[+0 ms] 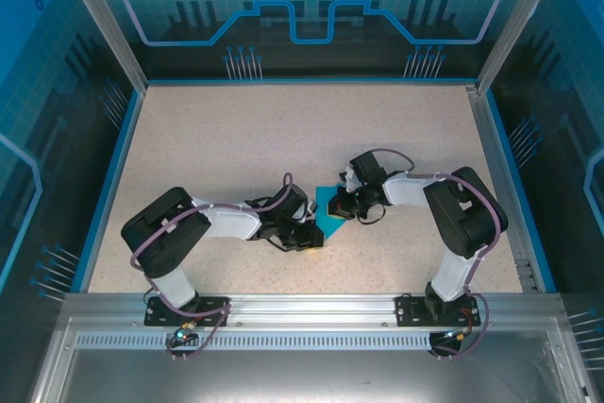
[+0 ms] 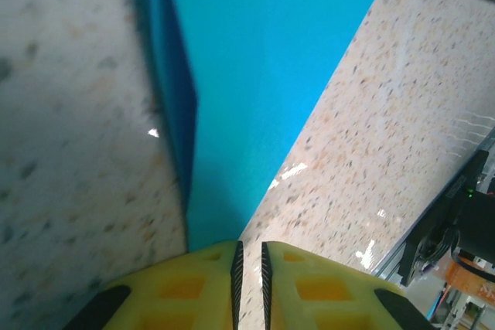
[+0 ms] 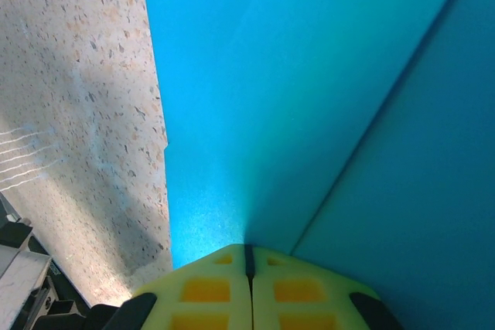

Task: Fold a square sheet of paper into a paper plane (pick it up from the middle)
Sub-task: Fourth fold the wing at the center of the table.

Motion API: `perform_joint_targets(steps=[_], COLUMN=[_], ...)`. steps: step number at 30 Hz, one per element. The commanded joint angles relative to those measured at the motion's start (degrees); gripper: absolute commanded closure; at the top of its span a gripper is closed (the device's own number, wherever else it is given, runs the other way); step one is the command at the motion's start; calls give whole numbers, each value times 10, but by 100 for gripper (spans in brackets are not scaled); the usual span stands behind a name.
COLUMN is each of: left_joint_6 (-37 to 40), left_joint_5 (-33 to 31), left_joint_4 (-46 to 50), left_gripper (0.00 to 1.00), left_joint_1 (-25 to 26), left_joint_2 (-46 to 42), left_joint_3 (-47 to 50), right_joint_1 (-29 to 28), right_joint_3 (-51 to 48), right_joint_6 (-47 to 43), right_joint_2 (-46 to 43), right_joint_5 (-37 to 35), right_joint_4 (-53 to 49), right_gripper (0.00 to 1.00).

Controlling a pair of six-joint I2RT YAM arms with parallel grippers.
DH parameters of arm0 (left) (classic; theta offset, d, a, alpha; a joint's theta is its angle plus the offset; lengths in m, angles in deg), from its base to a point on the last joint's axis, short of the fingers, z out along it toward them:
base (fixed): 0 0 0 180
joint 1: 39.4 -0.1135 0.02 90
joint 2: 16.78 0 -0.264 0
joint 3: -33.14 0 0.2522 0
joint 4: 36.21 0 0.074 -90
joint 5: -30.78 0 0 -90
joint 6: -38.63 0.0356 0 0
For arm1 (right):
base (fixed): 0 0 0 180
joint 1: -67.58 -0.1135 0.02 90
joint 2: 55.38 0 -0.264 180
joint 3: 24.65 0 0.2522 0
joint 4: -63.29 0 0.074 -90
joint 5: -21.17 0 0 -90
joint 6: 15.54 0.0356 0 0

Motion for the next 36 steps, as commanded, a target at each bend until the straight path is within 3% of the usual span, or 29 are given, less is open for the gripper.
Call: perform_joint_targets(steps=[1, 6, 10, 18, 25, 36], left_joint_6=[17, 30, 28, 22, 24, 18], left_joint_5=[-29, -96, -119, -115, -142, -131], left_joint_4=[52, 41, 16, -12, 23, 47], left_gripper=[83, 83, 83, 90, 92, 98], left_joint_1=[6, 4, -1, -5, -4, -5], left_joint_2=[-48, -102, -87, -9, 0, 23], left_joint_3=[14, 1, -10, -47, -45, -32], right_joint_1=[-4, -4, -4, -4, -5, -28], right_joint_3=[-29, -25, -25, -25, -22, -11], right_joint_6=[-3, -1, 2, -3, -10, -29], right_joint_2=[55, 57, 57, 52, 40, -34], right_joint_5=[-105, -99, -92, -79, -67, -29], right_joint_4=[-54, -46, -27, -9, -8, 7], right_gripper=[95, 95, 95, 95, 95, 94])
